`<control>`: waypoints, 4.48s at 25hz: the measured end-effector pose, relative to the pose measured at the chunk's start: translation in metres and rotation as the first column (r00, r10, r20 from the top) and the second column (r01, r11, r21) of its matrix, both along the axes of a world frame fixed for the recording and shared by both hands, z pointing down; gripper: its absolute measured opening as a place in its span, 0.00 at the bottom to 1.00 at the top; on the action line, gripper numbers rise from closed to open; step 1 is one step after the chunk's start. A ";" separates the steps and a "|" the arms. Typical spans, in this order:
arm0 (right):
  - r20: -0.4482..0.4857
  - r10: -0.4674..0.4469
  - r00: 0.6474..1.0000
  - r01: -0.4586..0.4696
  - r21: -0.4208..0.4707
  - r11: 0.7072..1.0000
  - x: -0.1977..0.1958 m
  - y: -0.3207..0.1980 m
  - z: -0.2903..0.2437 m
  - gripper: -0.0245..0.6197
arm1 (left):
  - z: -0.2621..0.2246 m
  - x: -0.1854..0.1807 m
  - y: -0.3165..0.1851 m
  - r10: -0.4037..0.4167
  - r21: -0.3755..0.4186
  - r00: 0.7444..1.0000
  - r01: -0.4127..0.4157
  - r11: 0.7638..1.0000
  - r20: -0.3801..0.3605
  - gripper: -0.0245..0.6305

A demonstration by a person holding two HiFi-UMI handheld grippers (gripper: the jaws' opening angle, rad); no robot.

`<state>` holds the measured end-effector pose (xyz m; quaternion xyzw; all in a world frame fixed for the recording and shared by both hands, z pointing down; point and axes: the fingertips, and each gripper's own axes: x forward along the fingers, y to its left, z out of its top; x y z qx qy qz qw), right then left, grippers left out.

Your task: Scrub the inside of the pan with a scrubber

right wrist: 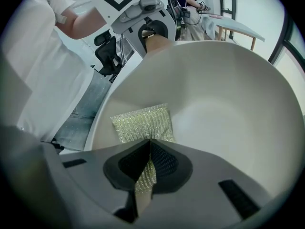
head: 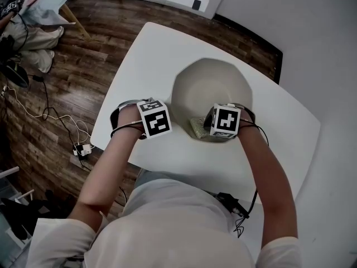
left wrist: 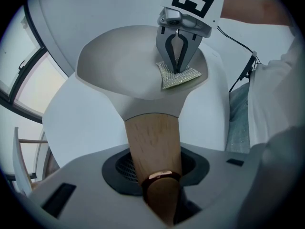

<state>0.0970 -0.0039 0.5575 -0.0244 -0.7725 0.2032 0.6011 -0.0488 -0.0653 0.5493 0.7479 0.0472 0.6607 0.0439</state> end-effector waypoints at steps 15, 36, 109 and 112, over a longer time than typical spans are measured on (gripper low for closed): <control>-0.145 -0.039 0.989 0.040 0.003 0.999 0.031 0.006 -0.001 0.07 | -0.006 0.004 -0.002 -0.005 0.002 1.000 0.005 1.000 -0.014 0.27; -0.481 0.015 0.877 0.073 0.163 0.984 0.103 -0.027 0.015 0.07 | -0.005 0.004 0.001 0.003 -0.001 1.000 -0.003 1.000 -0.022 0.27; -0.055 0.314 0.948 -0.223 0.592 0.774 0.031 -0.171 0.010 0.07 | -0.005 -0.003 0.000 0.067 0.005 0.998 -0.067 0.998 -0.003 0.27; -0.012 0.308 0.951 -0.244 0.582 0.776 0.022 -0.170 0.009 0.07 | -0.005 -0.003 -0.001 0.069 0.007 0.998 -0.069 0.998 -0.002 0.27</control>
